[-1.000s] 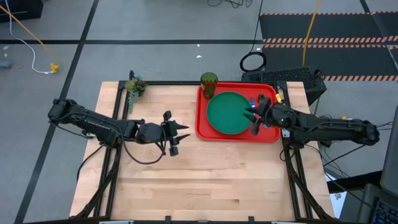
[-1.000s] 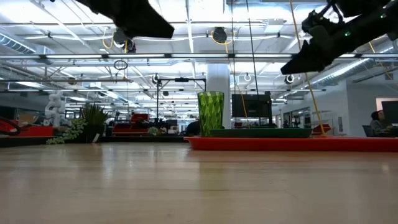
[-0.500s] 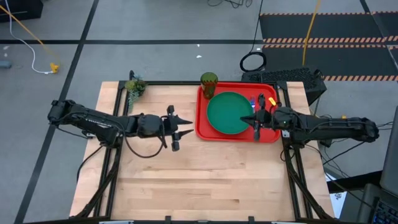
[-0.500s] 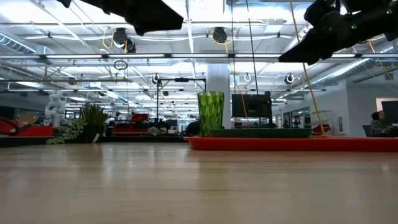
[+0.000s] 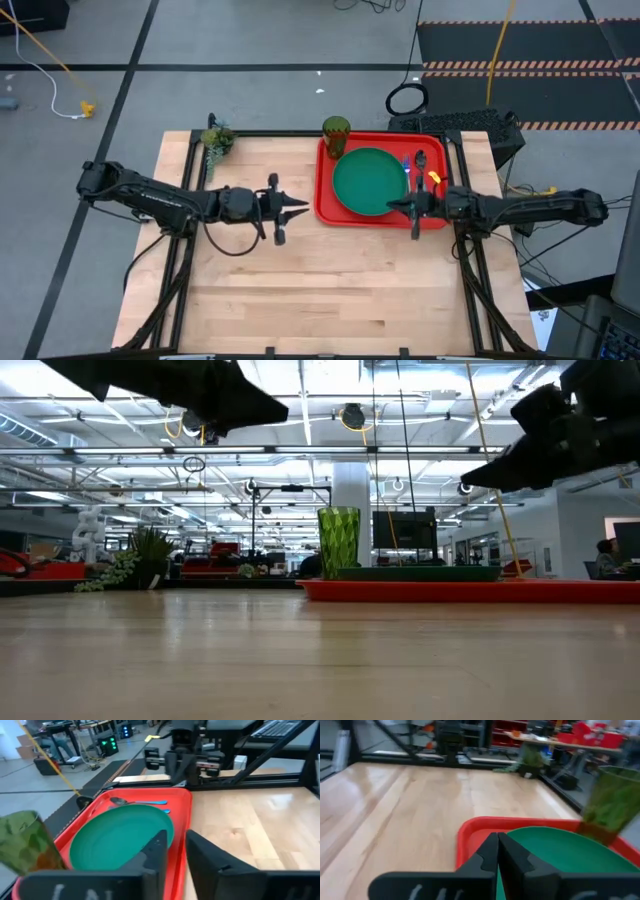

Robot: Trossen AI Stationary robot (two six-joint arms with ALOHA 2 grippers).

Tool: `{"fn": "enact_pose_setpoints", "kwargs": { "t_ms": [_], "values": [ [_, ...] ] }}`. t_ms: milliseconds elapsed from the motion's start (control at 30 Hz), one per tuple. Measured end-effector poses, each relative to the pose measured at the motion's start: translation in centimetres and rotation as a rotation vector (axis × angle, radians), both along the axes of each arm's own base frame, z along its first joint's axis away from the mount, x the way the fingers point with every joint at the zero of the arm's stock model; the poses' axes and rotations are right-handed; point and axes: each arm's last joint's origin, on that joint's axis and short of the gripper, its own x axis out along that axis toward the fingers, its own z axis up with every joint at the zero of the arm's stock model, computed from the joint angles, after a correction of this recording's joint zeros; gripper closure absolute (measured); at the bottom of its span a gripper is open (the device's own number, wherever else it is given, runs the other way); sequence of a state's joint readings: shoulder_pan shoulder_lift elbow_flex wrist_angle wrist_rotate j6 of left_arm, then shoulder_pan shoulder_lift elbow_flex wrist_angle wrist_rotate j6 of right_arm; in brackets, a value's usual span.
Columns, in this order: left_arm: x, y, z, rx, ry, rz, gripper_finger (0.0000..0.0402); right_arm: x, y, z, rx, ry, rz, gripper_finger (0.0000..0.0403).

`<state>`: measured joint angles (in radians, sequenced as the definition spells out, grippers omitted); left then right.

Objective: Pick and place plate/cup/fork/spoon on tray
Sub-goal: Return to Home Position

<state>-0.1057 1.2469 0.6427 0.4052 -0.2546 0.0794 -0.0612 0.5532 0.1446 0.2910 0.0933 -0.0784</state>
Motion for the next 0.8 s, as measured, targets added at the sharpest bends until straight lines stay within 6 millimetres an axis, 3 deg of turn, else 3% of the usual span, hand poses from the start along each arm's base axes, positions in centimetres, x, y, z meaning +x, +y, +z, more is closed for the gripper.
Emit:
{"fn": "enact_pose_setpoints", "kwargs": {
  "t_ms": [200, 800],
  "values": [
    [-0.2, 0.2, -0.6, 0.002, 0.009, -0.011, 0.0395, -0.3, 0.3, -1.2, -0.045, 0.004, 0.099, 0.0403],
    [-0.3, 0.1, -0.9, 0.017, 0.038, -0.023, 0.0384, -0.7, 0.3, -1.1, -0.093, -0.031, 0.115, 0.0403]
  ]
}}
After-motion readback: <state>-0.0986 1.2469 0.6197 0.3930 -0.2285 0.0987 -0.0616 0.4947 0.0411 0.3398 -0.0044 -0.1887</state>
